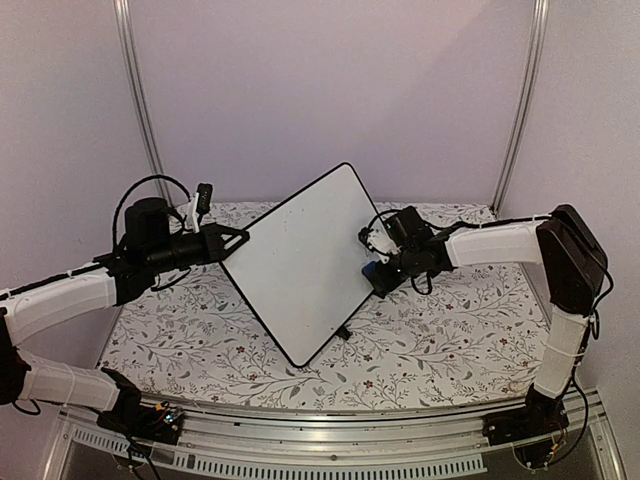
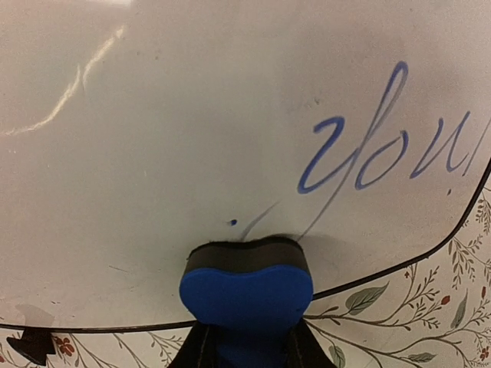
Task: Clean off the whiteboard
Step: Erase the whiteboard on the whiteboard stand.
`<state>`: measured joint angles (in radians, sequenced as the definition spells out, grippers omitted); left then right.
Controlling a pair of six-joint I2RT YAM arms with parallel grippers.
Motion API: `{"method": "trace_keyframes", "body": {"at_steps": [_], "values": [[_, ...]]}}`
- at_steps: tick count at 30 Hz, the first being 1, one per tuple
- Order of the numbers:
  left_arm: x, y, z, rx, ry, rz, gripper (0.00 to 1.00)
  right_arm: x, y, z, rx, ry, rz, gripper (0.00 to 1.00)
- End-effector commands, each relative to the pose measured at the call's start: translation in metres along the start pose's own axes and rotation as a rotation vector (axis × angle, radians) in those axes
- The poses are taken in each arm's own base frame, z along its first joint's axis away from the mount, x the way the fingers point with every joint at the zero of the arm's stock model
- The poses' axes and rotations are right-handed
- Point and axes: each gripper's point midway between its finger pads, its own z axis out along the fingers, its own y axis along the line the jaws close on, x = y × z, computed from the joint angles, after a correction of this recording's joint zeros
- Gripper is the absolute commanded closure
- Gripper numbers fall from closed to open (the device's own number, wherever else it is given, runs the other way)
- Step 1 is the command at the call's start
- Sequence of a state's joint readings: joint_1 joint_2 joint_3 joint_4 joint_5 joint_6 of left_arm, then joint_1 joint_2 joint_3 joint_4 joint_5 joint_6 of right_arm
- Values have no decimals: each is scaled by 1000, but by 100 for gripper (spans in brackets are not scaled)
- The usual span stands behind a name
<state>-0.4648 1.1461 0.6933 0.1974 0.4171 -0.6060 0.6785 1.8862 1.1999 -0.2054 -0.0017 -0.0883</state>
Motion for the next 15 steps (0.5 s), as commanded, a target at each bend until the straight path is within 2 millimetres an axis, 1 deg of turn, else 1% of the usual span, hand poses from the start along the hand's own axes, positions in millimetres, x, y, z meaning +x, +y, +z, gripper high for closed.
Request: {"method": "trace_keyframes", "body": {"at_steps": [1, 5, 6, 8, 9, 11, 15], "values": [[2, -47, -1, 194, 38, 92, 100, -42, 12, 0, -60, -77, -23, 100], [3, -47, -1, 192, 39, 91, 100, -65, 10, -7, -52, -118, -38, 100], [2, -47, -1, 193, 38, 92, 100, -69, 9, -8, -51, -125, -40, 100], [2, -47, -1, 192, 38, 92, 100, -68, 10, -7, -54, -118, -42, 100], [2, -47, -1, 193, 38, 93, 100, -66, 11, -6, -60, -113, -42, 100], [2, -48, -1, 195, 39, 93, 100, -56, 16, -1, -80, -89, -39, 100], [1, -48, -1, 196, 36, 93, 100, -27, 35, 7, -100, -33, -50, 100]]}}
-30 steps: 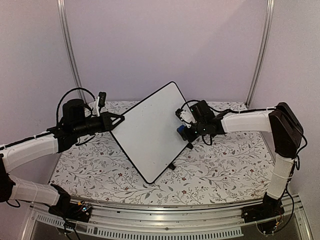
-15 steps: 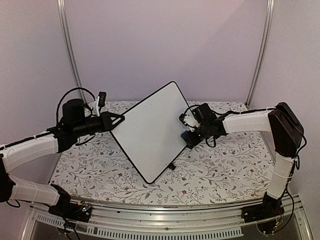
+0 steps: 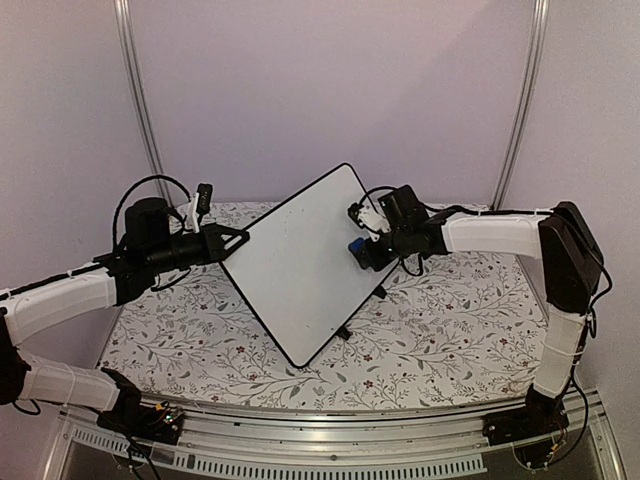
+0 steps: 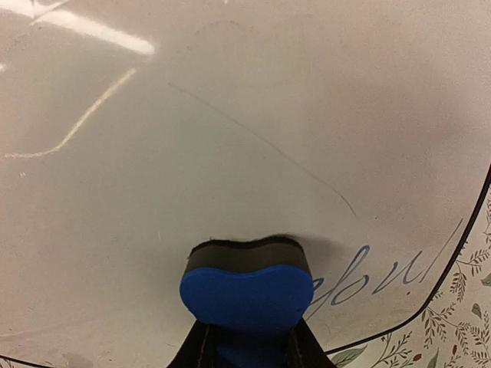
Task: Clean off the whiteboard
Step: Erase the whiteboard on the whiteboard stand.
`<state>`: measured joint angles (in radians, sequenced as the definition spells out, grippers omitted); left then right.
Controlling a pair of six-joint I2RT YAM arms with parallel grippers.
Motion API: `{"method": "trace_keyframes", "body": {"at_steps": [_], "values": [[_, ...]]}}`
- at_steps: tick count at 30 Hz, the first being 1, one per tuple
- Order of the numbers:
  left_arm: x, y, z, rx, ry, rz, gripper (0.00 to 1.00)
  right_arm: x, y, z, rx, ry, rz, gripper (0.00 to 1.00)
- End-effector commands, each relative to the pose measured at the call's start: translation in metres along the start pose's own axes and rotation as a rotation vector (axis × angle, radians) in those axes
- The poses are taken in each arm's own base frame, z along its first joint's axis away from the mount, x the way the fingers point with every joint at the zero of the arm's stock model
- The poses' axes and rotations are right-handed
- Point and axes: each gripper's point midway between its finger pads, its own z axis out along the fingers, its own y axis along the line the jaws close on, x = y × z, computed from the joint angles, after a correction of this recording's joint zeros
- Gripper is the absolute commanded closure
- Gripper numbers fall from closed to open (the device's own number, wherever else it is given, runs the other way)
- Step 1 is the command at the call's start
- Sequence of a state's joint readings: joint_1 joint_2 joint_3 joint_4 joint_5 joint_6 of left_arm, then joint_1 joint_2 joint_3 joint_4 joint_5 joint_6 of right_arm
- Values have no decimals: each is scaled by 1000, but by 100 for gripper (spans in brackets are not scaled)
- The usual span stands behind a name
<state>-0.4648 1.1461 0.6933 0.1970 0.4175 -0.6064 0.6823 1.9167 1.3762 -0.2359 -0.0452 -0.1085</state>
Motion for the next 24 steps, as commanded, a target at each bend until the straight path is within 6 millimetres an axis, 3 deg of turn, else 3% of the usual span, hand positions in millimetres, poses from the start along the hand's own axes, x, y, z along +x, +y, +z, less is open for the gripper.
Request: {"method": "trace_keyframes", "body": {"at_steps": [1, 6, 15, 19, 24], "values": [[1, -48, -1, 198, 37, 94, 100, 47, 37, 18, -72, 100, -29, 100], [2, -48, -1, 197, 39, 92, 100, 84, 54, 18, -71, 167, -36, 100], [2, -48, -1, 197, 37, 91, 100, 136, 60, 7, -84, 229, 26, 100], [3, -47, 0, 197, 40, 90, 100, 134, 70, 7, -102, 223, 12, 100], [3, -46, 1, 191, 42, 88, 100, 101, 91, 6, -128, 159, -41, 100]]}}
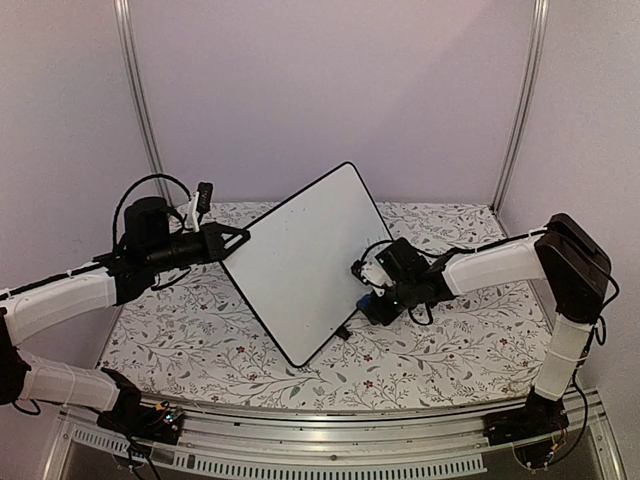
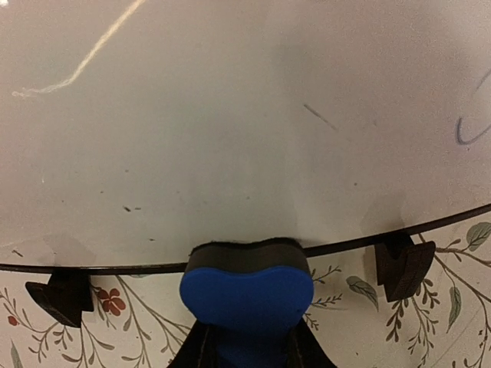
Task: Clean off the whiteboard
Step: Erase the whiteboard on the whiteboard stand.
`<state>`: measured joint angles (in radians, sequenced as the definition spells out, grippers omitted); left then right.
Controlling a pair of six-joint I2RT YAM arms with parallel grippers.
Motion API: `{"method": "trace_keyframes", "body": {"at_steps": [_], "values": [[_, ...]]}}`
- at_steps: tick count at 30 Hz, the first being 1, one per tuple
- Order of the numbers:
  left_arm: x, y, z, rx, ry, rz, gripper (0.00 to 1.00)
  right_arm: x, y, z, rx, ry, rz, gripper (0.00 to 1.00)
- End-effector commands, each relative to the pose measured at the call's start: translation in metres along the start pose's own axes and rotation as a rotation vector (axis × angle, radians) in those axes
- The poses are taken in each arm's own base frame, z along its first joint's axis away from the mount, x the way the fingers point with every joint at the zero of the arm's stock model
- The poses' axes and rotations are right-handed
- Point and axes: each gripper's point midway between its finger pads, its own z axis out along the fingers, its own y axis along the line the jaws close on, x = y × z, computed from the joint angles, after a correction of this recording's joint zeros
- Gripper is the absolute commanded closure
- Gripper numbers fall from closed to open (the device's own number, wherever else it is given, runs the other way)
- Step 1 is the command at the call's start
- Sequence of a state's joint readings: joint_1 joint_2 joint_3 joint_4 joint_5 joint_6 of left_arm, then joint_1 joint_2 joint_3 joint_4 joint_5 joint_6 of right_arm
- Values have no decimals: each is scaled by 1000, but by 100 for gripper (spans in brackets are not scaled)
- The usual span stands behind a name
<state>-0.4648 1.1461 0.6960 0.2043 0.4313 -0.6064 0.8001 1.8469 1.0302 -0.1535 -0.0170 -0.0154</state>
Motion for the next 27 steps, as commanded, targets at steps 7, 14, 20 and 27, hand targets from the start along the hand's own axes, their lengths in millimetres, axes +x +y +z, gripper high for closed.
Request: {"method": "trace_keyframes", "body": {"at_steps": [7, 14, 20, 27], "values": [[4, -43, 1, 173, 40, 87, 100, -44, 75, -10, -111, -82, -159, 100], [3, -45, 0, 183, 41, 86, 100, -31, 89, -4, -98, -33, -224, 100], [2, -45, -1, 184, 36, 88, 100, -17, 76, 3, -35, 17, -238, 100], [2, -46, -1, 184, 35, 88, 100, -24, 76, -6, 1, 27, -278, 100]]}}
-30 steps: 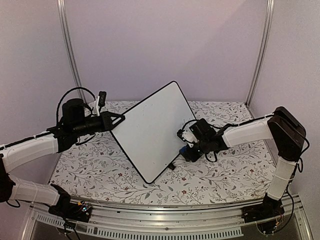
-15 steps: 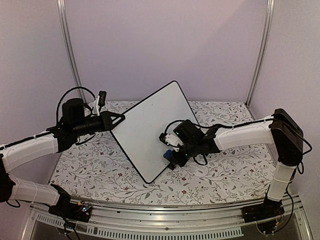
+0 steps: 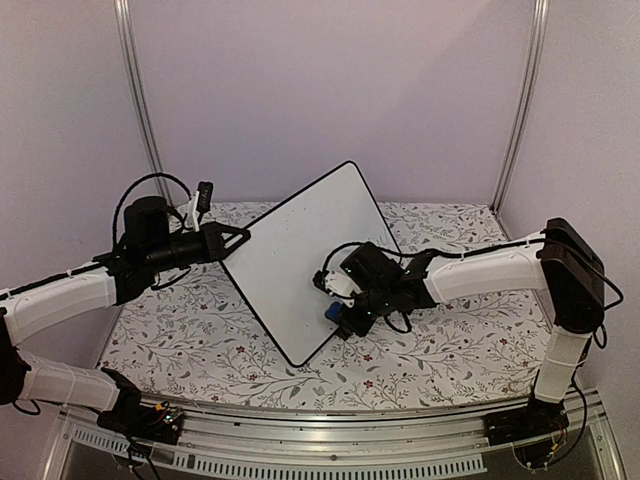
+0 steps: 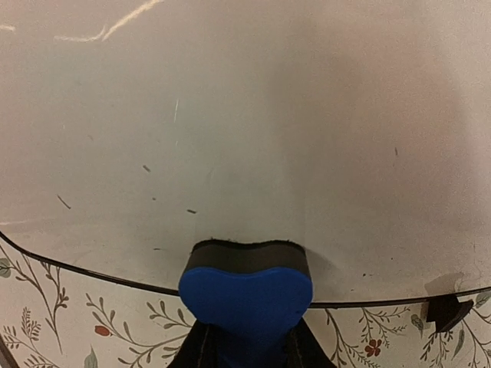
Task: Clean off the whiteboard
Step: Erase the whiteboard on the whiteboard stand.
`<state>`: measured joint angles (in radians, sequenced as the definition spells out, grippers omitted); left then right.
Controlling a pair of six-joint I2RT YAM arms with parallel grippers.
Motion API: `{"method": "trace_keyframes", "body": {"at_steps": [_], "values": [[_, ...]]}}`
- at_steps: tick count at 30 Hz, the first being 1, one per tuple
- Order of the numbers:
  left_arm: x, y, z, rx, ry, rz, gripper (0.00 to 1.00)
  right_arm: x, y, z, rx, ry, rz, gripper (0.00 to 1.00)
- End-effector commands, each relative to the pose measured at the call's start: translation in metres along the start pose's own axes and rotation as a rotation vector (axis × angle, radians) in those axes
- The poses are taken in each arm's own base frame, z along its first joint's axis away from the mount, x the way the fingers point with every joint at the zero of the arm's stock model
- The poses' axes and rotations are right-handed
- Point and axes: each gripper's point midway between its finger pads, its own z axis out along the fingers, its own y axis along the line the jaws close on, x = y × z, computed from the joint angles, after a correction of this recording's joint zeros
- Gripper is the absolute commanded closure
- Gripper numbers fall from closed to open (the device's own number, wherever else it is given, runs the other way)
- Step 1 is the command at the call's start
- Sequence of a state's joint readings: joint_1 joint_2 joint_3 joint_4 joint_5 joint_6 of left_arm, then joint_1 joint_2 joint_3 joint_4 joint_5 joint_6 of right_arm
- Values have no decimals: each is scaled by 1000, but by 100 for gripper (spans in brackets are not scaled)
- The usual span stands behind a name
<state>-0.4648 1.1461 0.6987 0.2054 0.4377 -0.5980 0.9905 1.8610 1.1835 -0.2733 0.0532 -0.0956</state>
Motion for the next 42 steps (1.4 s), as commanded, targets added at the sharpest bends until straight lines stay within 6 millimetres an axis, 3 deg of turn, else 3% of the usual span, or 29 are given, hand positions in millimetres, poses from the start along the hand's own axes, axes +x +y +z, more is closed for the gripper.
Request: {"method": "trace_keyframes", "body": {"at_steps": [1, 7, 11, 16, 25, 31, 42], "values": [[2, -44, -1, 176, 33, 79, 100, 6, 3, 10, 29, 56, -55, 100], [3, -43, -1, 174, 36, 77, 100, -16, 17, 11, 42, -32, -97, 100], [2, -43, -1, 172, 33, 78, 100, -38, 0, -7, 95, -199, -12, 100], [3, -44, 0, 175, 36, 79, 100, -45, -24, -14, 154, -330, 70, 100], [3, -43, -1, 169, 35, 80, 100, -46, -55, -30, 270, -518, 152, 100], [4, -43, 0, 173, 39, 78, 100, -49, -72, -24, 330, -549, 212, 100], [4, -41, 1, 163, 39, 80, 100, -44, -49, -5, 246, -510, 248, 100]]}}
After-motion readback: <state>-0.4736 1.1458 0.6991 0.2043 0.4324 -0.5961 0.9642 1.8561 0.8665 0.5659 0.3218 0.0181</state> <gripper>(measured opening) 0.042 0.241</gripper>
